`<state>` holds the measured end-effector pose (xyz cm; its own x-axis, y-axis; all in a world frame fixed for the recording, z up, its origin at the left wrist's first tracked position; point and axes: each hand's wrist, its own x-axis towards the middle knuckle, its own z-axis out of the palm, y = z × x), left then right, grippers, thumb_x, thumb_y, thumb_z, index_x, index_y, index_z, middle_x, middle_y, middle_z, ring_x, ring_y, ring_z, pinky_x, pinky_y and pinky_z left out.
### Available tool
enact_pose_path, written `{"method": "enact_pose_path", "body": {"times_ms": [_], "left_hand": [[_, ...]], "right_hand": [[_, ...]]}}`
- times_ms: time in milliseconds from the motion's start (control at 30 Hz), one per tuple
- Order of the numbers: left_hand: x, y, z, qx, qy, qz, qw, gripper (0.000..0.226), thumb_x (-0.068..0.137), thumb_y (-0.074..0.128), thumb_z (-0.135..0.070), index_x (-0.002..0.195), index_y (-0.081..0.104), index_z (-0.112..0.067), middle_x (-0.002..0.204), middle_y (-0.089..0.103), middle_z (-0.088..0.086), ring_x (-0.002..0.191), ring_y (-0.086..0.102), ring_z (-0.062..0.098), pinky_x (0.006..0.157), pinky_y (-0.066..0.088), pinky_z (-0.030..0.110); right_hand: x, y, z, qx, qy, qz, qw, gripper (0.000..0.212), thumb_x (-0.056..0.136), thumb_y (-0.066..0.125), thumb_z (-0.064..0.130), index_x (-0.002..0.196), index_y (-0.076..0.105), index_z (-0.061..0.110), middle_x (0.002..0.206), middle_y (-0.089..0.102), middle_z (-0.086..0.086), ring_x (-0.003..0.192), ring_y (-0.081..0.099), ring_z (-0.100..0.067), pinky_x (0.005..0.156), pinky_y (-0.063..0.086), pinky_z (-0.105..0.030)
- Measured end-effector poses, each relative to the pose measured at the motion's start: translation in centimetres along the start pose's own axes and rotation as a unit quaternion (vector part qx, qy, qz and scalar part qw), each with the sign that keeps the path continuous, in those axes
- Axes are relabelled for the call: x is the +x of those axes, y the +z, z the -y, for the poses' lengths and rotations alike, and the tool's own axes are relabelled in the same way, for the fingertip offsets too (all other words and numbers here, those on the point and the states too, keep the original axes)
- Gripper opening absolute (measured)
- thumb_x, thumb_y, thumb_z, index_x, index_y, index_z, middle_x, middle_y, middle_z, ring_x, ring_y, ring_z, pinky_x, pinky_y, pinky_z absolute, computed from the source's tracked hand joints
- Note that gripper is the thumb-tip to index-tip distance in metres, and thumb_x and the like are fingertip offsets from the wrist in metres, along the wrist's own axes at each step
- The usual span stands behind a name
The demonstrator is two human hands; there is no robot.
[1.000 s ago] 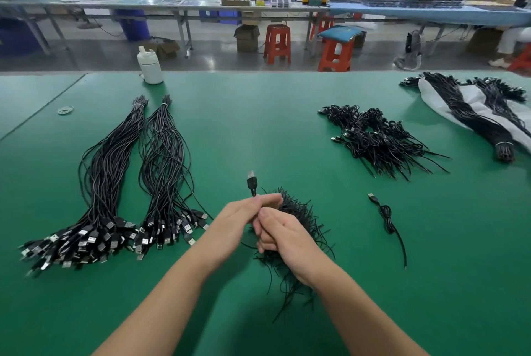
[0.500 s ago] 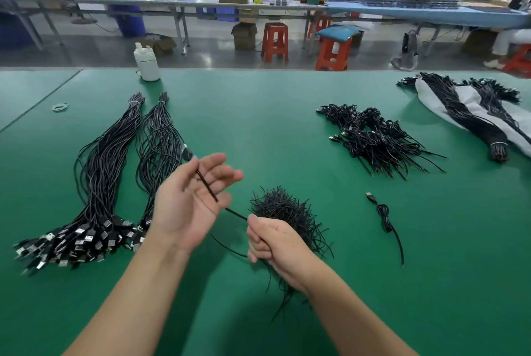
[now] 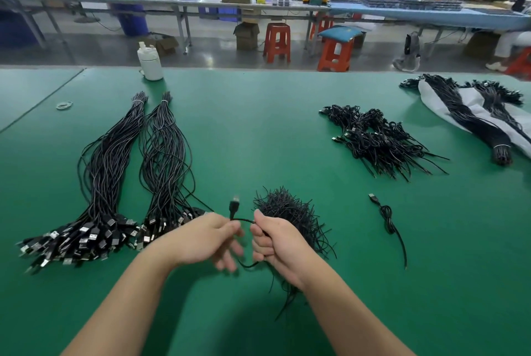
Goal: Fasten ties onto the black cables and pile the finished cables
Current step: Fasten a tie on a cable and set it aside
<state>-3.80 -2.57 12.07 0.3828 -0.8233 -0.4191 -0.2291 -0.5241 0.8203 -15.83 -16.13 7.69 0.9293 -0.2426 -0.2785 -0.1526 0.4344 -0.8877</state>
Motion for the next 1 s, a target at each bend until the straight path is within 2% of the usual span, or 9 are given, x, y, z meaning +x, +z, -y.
{"method": "enact_pose_path", "body": {"times_ms": [67, 133, 233, 300, 433, 567, 633, 800, 1000], "left_hand": [[0.9, 0.8, 0.3, -0.110, 0.046, -0.102, 0.988, 0.036, 0.108, 0.034, -0.021, 0.120, 0.062, -0.001, 0.101, 0.075, 0.012, 0.089, 0.074, 0.024, 0.087, 0.058, 0.038], [1.9, 1.7, 0.2, -0.263, 0.078, -0.172, 0.946, 0.039, 0.109, 0.031, -0.022, 0.125, 0.058, 0.000, 0.108, 0.074, 0.014, 0.101, 0.072, 0.024, 0.093, 0.056, 0.037], [2.9, 1.7, -0.4, -0.606, 0.077, -0.149, 0.778, 0.045, 0.109, 0.026, -0.025, 0.110, 0.058, 0.007, 0.093, 0.075, 0.019, 0.082, 0.075, 0.024, 0.064, 0.061, 0.027], [3.0, 0.9, -0.3, -0.662, 0.081, -0.147, 0.731, 0.040, 0.108, 0.030, -0.024, 0.102, 0.059, 0.002, 0.068, 0.068, 0.006, 0.047, 0.061, 0.010, 0.041, 0.046, 0.018], [1.9, -0.1, 0.9, -0.575, 0.141, -0.075, 0.803, 0.033, 0.099, 0.043, -0.023, 0.101, 0.065, 0.001, 0.061, 0.052, -0.001, 0.035, 0.026, 0.003, 0.034, 0.024, 0.017], [0.1, -1.4, 3.1, -0.318, 0.176, 0.160, 0.918, 0.041, 0.103, 0.039, -0.018, 0.111, 0.065, 0.012, 0.054, 0.051, 0.004, 0.039, 0.023, 0.009, 0.042, 0.024, 0.021], [-0.5, -1.9, 2.9, -0.167, 0.141, 0.200, 0.955, 0.043, 0.103, 0.042, -0.026, 0.112, 0.068, 0.007, 0.056, 0.056, 0.009, 0.039, 0.029, 0.010, 0.048, 0.029, 0.023], [-1.1, -2.0, 1.8, 0.061, 0.061, 0.188, 0.978, 0.046, 0.103, 0.044, -0.039, 0.095, 0.078, -0.009, 0.049, 0.054, 0.006, 0.040, 0.030, 0.018, 0.046, 0.028, 0.026], [-1.3, -1.2, 1.7, 0.163, -0.047, 0.135, 0.976, 0.034, 0.106, 0.040, -0.029, 0.090, 0.065, -0.014, 0.085, 0.078, 0.001, 0.038, 0.045, 0.011, 0.047, 0.041, 0.021]], "right_hand": [[-0.2, 0.5, -0.4, -0.009, -0.008, 0.009, 1.000, 0.045, 0.102, 0.047, 0.046, 0.061, 0.051, 0.027, 0.052, 0.022, 0.005, 0.049, 0.018, -0.016, 0.052, 0.034, -0.025], [-0.3, 1.2, -1.0, -0.012, -0.015, 0.021, 1.000, 0.044, 0.102, 0.045, 0.047, 0.064, 0.049, 0.026, 0.051, 0.021, 0.004, 0.048, 0.017, -0.015, 0.051, 0.035, -0.024], [-0.2, 2.0, -2.2, -0.037, -0.018, 0.026, 0.999, 0.044, 0.103, 0.044, 0.045, 0.064, 0.047, 0.025, 0.051, 0.021, 0.005, 0.049, 0.017, -0.015, 0.053, 0.035, -0.025], [-0.1, 1.9, -2.9, -0.027, -0.009, 0.013, 1.000, 0.044, 0.104, 0.044, 0.041, 0.065, 0.046, 0.023, 0.051, 0.019, 0.005, 0.050, 0.016, -0.014, 0.055, 0.035, -0.025], [0.2, 1.1, -2.9, 0.054, 0.007, 0.003, 0.999, 0.042, 0.102, 0.049, 0.039, 0.064, 0.051, 0.021, 0.054, 0.018, 0.003, 0.049, 0.018, -0.014, 0.059, 0.039, -0.026], [0.3, 0.9, -2.2, 0.021, 0.029, 0.031, 0.999, 0.039, 0.103, 0.050, 0.037, 0.070, 0.061, 0.019, 0.051, 0.025, 0.006, 0.049, 0.024, -0.012, 0.061, 0.043, -0.028], [0.3, 1.2, -2.3, -0.020, 0.038, 0.038, 0.998, 0.041, 0.103, 0.049, 0.036, 0.069, 0.062, 0.019, 0.048, 0.029, 0.008, 0.046, 0.026, -0.011, 0.059, 0.042, -0.028], [0.4, 2.1, -2.5, -0.147, 0.047, 0.039, 0.987, 0.047, 0.094, 0.051, 0.036, 0.050, 0.054, 0.023, 0.048, 0.039, 0.004, 0.045, 0.033, -0.013, 0.054, 0.039, -0.027], [0.3, 1.8, -1.9, -0.261, 0.022, 0.036, 0.964, 0.036, 0.090, 0.050, 0.033, 0.060, 0.064, 0.019, 0.065, 0.061, -0.010, 0.050, 0.046, -0.015, 0.066, 0.042, -0.037]]}}
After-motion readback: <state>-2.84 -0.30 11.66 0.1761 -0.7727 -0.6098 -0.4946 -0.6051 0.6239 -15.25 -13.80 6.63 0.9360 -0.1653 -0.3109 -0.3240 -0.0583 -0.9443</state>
